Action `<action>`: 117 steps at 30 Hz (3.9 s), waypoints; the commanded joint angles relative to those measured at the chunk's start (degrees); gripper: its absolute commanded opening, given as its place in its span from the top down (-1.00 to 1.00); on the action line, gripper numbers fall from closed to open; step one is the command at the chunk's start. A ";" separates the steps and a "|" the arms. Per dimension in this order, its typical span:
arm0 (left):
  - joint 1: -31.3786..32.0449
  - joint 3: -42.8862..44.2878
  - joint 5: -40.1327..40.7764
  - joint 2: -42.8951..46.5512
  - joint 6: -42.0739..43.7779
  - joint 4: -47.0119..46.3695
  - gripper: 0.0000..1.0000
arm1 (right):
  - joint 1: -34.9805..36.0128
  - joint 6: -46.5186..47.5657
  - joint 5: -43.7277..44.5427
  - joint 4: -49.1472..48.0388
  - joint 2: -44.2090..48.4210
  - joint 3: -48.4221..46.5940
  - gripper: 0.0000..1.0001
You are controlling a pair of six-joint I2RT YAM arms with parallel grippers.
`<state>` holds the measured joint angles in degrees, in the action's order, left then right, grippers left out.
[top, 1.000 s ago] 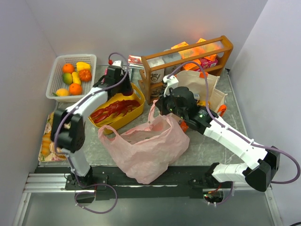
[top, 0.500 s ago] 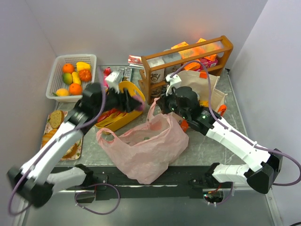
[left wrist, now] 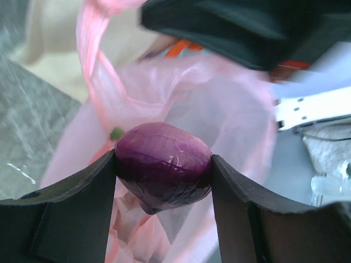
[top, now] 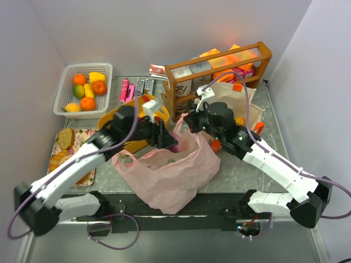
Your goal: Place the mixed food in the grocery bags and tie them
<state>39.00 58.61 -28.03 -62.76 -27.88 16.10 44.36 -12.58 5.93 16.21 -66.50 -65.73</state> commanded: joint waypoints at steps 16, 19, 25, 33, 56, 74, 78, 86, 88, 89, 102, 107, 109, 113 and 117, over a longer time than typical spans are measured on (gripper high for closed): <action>3.10 4.93 4.21 -3.34 2.65 5.32 -0.92 | -0.33 -0.87 0.31 -2.67 4.71 1.84 1.00; -6.60 4.85 4.21 0.26 4.06 9.11 -0.98 | -0.33 -0.69 0.13 -2.76 4.54 1.58 1.00; -30.26 11.59 14.53 -0.24 11.00 19.23 -0.98 | -0.33 -0.78 -0.31 -4.43 5.24 2.80 1.00; -46.47 26.63 25.47 -24.76 9.33 15.03 -0.67 | -0.33 0.27 -2.15 -4.25 3.92 0.44 1.00; -53.59 62.33 32.33 -70.04 9.33 20.73 -0.62 | -0.59 2.91 3.73 1.81 0.93 -4.93 1.00; -51.14 41.61 15.65 -46.69 7.32 5.03 0.40 | -1.29 4.05 2.85 1.37 -0.82 -6.86 1.00; -40.90 31.07 11.25 -30.45 7.05 -0.88 0.39 | -1.64 3.61 2.86 1.11 -0.39 -6.43 1.00; -19.68 9.97 -9.74 -16.08 0.28 -15.04 0.37 | -1.91 2.47 1.54 0.93 0.84 -5.72 1.00; -15.73 8.90 -11.25 -14.85 1.24 -11.81 0.38 | -1.91 2.12 1.54 0.76 1.20 -5.55 1.00; -14.49 7.85 -11.86 -14.41 1.51 -11.01 0.38 | -2.08 2.21 1.45 0.49 1.28 -5.28 1.00; -0.43 9.41 -13.98 -17.04 5.72 -5.38 0.33 | -1.91 0.54 1.89 0.93 4.10 -2.38 1.00; 1.77 11.88 -15.91 -16.78 6.26 -4.05 0.32 | -1.91 0.28 2.15 1.46 4.54 -1.85 1.00; 2.04 12.23 -17.05 -17.04 5.82 -5.37 0.30 | -1.91 0.10 2.15 1.46 4.45 -1.85 1.00; 3.61 16.17 -19.77 -22.56 8.09 -2.49 0.28 | -1.91 -0.08 2.06 1.20 3.75 -2.12 1.00; 6.69 21.71 -20.22 -27.14 11.88 3.31 0.18 | -1.99 0.27 2.06 1.63 3.48 -2.20 1.00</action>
<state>42.54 74.63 -44.91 -86.13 -21.10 14.94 42.81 -12.14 7.49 18.87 -63.44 -67.79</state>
